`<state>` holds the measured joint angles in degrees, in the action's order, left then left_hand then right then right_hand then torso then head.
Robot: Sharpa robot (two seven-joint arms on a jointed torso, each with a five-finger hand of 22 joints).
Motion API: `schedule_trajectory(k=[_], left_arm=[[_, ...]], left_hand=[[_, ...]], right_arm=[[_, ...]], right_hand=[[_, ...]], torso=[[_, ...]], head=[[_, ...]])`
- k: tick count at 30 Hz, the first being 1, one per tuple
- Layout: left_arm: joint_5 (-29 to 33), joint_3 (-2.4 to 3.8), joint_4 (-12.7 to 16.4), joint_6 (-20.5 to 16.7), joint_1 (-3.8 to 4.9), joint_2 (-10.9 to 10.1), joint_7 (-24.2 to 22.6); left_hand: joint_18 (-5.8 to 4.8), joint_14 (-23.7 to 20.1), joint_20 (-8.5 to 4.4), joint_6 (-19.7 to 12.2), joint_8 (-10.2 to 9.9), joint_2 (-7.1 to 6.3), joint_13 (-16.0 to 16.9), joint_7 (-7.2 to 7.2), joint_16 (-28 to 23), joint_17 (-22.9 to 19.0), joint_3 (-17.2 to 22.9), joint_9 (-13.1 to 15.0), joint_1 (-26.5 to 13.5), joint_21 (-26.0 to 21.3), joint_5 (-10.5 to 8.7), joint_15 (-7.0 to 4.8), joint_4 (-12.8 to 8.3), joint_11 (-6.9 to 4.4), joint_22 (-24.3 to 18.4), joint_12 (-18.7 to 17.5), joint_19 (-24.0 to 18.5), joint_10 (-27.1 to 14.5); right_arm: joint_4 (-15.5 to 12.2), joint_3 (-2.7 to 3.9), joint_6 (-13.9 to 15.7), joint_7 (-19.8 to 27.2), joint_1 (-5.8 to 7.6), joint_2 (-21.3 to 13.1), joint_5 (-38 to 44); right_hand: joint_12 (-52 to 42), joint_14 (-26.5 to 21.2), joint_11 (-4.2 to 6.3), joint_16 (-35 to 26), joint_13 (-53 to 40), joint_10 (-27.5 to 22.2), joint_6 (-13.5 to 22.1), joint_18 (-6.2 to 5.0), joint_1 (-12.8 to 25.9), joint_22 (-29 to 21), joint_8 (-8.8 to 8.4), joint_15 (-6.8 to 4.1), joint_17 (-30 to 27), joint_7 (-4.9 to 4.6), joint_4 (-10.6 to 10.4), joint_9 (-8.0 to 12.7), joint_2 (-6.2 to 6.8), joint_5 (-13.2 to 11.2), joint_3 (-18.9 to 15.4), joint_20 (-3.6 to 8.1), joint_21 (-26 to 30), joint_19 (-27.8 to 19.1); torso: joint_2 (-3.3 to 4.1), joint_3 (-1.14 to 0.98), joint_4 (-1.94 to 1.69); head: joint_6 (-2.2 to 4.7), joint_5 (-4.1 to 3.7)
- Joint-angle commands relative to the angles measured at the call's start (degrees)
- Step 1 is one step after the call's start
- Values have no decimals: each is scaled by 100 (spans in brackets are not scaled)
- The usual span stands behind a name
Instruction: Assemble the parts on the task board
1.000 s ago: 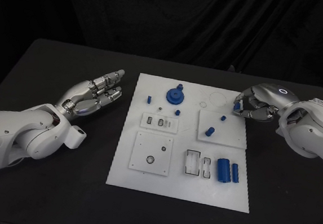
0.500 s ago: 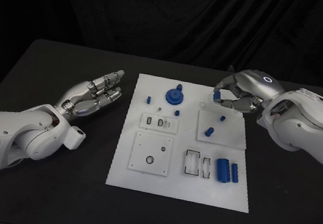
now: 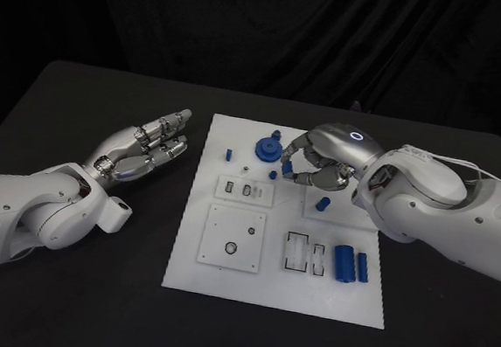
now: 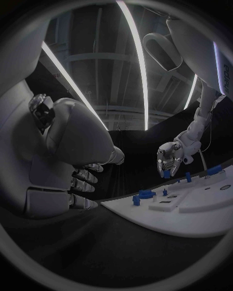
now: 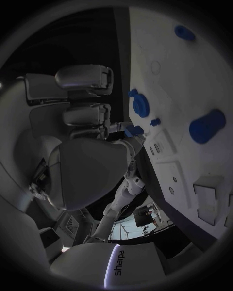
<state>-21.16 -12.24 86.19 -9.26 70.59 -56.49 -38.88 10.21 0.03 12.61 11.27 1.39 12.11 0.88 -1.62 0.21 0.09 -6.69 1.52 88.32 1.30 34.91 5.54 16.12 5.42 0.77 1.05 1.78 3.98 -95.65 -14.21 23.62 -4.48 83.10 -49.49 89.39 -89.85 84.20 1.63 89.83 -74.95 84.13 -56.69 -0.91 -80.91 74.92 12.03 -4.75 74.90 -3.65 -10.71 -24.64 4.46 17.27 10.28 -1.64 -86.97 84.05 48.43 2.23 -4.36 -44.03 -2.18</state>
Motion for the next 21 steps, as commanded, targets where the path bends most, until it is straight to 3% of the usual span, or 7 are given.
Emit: schedule_trajectory(k=[1,10,21], left_arm=[[-22,3,2,65,-10,19,-312],[-22,3,-9,67,-10,54,-306],[-22,3,-18,75,-10,61,-300]], left_hand=[[16,-3,36,2,19,8,1,35,-21,-9,17,5,-64,31,-19,21,31,25,7,-23,-3,4],[16,-3,36,6,19,9,0,36,-21,-9,16,5,-71,30,-25,20,33,24,7,-24,-5,1],[16,-3,36,5,19,10,0,37,-21,-9,15,5,-74,30,-28,19,33,24,7,-24,-4,1]], right_arm=[[-50,4,-344,-254,-55,96,152],[-2,4,-809,-523,-148,413,336],[83,4,-956,-600,-215,516,355]], right_hand=[[-15,580,14,17,-1505,587,-94,-10,26,1375,30,-17,1510,47,42,-349,-22,13,-18,11,61,359],[-15,580,7,17,-1505,587,-99,-14,42,1369,32,-11,1510,45,45,-365,-13,12,-29,7,79,348],[-15,580,-1,17,-1505,587,-95,-16,74,1367,28,-4,1510,36,45,-384,1,11,-46,1,84,345]], torso=[[4,-4,-6],[-1,-21,10],[-5,-12,8]], head=[[-13,-17],[-32,-25],[-42,-10]])
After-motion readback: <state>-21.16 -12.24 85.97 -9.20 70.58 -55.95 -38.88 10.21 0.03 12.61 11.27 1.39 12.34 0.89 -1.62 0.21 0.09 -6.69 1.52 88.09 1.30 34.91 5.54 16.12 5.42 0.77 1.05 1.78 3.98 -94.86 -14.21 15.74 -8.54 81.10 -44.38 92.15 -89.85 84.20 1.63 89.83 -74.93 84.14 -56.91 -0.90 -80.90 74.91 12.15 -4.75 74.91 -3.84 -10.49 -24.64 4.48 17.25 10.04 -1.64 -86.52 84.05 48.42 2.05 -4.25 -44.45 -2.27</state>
